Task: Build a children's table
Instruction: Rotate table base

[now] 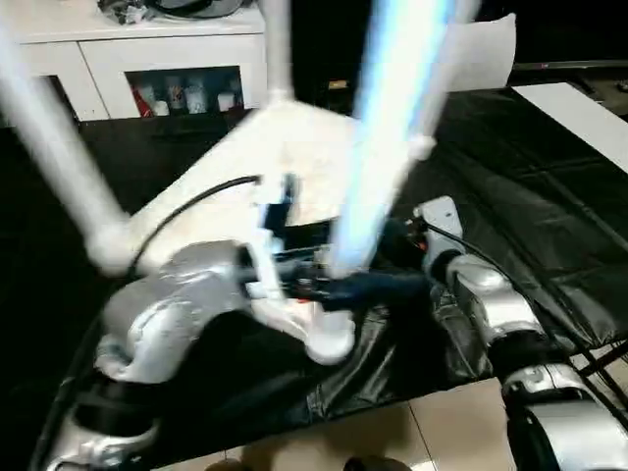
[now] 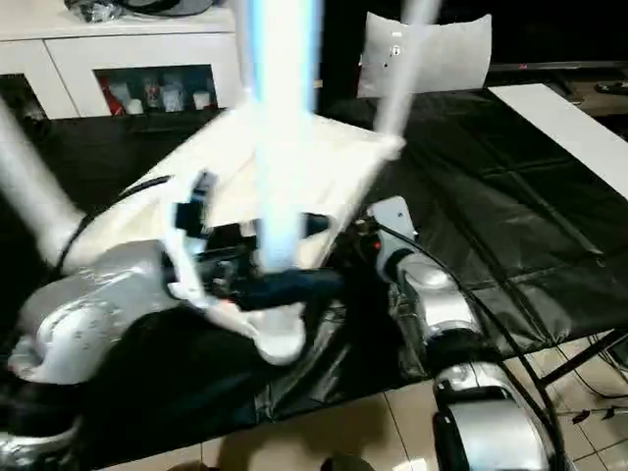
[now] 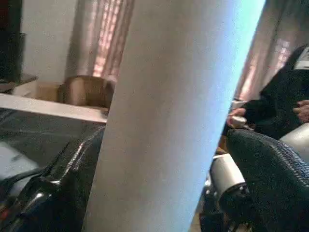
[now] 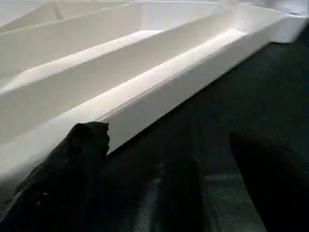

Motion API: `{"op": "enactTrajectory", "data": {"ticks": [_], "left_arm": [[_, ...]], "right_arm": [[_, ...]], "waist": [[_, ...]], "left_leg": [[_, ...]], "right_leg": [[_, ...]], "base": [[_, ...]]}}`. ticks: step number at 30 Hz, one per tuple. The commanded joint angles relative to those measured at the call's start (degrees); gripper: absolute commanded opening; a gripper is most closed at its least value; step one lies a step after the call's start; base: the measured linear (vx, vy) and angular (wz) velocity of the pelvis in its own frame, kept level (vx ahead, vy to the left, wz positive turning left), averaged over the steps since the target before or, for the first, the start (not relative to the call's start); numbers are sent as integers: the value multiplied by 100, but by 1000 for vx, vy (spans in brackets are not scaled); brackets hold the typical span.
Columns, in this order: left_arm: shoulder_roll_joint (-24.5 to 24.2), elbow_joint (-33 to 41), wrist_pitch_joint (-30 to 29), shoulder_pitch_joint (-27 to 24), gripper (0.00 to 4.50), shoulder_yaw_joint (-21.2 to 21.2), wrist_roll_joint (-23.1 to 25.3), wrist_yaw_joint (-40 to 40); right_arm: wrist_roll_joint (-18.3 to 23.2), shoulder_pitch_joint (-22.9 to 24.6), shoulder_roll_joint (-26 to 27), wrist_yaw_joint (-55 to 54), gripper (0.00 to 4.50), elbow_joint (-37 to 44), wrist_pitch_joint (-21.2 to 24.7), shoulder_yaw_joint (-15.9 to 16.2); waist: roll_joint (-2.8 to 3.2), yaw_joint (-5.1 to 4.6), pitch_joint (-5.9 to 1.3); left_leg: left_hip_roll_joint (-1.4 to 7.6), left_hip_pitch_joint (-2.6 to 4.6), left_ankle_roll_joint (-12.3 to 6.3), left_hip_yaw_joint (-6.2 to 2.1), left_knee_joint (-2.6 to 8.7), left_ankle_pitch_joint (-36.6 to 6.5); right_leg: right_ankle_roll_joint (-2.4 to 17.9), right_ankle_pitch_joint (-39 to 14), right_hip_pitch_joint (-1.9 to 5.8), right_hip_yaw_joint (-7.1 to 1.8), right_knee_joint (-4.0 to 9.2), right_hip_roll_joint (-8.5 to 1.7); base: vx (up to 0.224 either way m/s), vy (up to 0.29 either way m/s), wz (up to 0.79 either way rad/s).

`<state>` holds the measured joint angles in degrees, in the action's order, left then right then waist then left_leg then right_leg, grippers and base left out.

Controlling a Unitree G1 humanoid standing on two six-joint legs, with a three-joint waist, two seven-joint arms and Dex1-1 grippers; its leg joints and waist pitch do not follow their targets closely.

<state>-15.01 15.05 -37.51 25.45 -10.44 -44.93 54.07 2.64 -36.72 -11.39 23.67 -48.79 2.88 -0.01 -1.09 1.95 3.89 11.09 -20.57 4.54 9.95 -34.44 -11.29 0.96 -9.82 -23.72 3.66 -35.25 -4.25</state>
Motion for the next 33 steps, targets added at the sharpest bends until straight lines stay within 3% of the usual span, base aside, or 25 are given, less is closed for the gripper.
{"op": "enactTrajectory", "data": {"ticks": [1,5,6,7,11,17,19,20,25,26,27,28,29,30,32,33], "left_arm": [[187,79,-68,184,447,-128,-59,-75],[320,11,35,258,447,-148,68,-206],[385,-74,177,291,447,-174,232,-301],[473,-370,540,402,447,-232,720,-593],[573,-887,1020,613,447,-173,1285,-974],[617,-931,964,704,447,-122,1244,-984],[718,-909,1048,643,447,-202,1341,-1009],[726,-916,1071,640,447,-210,1362,-1019],[896,-1153,1619,557,447,-138,1823,-1497],[891,-1236,1677,561,447,-92,1831,-1488],[857,-1279,1677,564,447,-80,1835,-1457],[814,-1342,1714,543,447,-32,1824,-1390],[802,-1362,1732,531,447,-12,1817,-1366],[812,-1470,1856,479,447,56,1859,-1364],[732,-1534,1907,456,447,36,1903,-1254],[515,-1599,1880,388,447,-17,1937,-1003]], "right_arm": [[-6,-230,136,64,450,-58,-156,125],[-34,-261,198,58,450,-118,-204,147],[-46,-279,233,62,450,-165,-234,155],[-64,-339,335,86,450,-288,-303,155],[47,-404,496,226,450,-368,-362,107],[188,-468,740,419,450,-555,-359,64],[130,-486,782,408,450,-671,-428,67],[129,-489,784,405,450,-680,-435,61],[197,-456,593,180,450,-627,-561,-187],[298,-445,519,188,450,-577,-535,-294],[347,-426,470,209,450,-529,-550,-348],[406,-381,379,229,450,-437,-594,-427],[421,-365,348,232,450,-405,-612,-451],[425,-252,178,241,450,-265,-735,-516],[501,-144,93,256,450,-68,-730,-611],[603,77,-37,286,450,319,-688,-740]], "waist": [[0,61,-446],[8,66,-427],[14,73,-431],[44,87,-431],[52,78,-427],[70,158,-436],[62,176,-442],[29,172,-441],[109,155,-428],[173,164,-431],[138,150,-423],[175,150,-420],[153,142,-420],[199,134,-420],[131,124,-417],[131,125,-418]], "left_leg": [[131,-17,-183,13,355,-625],[135,-7,-155,8,365,-801],[134,-1,-147,7,361,-808],[137,2,-137,3,362,-816],[131,-7,-92,-19,379,-1008],[159,29,-82,-22,391,-1034],[162,25,-83,-19,392,-966],[162,21,-90,-15,391,-963],[161,31,-54,-22,398,-1130],[153,38,-38,-33,393,-1171],[143,57,-46,-13,388,-1294],[131,56,-57,-18,390,-1369],[113,20,-86,-24,388,-1347],[110,31,-94,-19,375,-1348],[85,14,-176,-5,362,-1263],[95,10,-190,-6,364,-1208]], "right_leg": [[1437,-704,402,-252,310,-299],[1389,-924,392,-246,338,-296],[1374,-944,395,-247,341,-299],[1357,-949,391,-248,344,-301],[1206,-1260,398,-238,389,-315],[1398,-1037,380,-242,353,-328],[1429,-944,383,-245,341,-332],[1435,-949,383,-244,350,-332],[1355,-1071,380,-239,384,-318],[1346,-1090,382,-237,378,-319],[1318,-1184,371,-236,417,-302],[1294,-1294,376,-229,430,-298],[1236,-1416,409,-223,431,-298],[1212,-1503,390,-227,436,-300],[1067,-1764,402,-223,487,-286],[992,-1943,385,-221,490,-297]], "base": [[0,0,0],[0,0,0],[0,0,0],[0,0,0],[0,0,0],[0,0,0],[0,0,0],[0,0,0],[0,0,0],[0,0,0],[0,0,0],[0,0,0],[0,0,0],[0,0,0],[0,0,0],[0,0,0]]}}
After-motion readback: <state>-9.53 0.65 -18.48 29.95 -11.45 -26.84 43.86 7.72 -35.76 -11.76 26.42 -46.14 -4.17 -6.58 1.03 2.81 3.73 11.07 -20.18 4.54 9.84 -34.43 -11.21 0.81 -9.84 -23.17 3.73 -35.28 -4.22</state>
